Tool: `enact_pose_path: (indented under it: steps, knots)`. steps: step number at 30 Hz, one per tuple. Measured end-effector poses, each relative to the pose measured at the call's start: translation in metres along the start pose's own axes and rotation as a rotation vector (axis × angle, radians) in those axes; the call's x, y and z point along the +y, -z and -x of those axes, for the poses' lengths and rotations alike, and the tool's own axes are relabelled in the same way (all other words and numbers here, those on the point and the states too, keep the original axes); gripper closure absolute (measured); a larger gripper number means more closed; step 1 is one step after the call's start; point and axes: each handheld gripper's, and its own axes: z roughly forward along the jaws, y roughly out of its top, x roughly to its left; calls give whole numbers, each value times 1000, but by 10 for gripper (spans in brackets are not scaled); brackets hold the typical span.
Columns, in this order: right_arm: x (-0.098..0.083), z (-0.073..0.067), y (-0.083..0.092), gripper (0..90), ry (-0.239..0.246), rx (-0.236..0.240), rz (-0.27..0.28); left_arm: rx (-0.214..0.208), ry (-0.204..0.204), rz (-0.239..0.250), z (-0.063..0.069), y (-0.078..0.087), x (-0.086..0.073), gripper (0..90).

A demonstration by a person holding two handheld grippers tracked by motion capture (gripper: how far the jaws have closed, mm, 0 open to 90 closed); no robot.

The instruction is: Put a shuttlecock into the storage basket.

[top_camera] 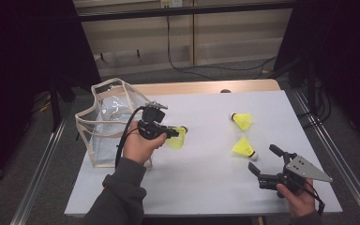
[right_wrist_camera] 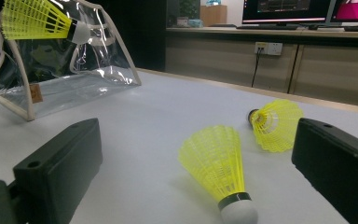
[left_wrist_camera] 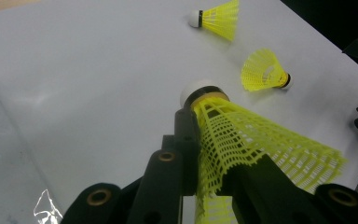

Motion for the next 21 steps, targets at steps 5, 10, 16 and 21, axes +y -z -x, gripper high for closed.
enact_pose_path:
  steps: [5,10,16,21]
  knots:
    - [0,0,2,16,2,-1,-1,-1,5,0,-2,3,4,845]
    - [0,0,2,16,0,-3,-4,-3,4,-2,-3,7,7,844]
    - [0,0,3,16,-1,-5,-4,-4,5,2,-4,12,12,844]
    - [0,0,3,16,0,-3,-3,0,0,5,-3,15,16,844]
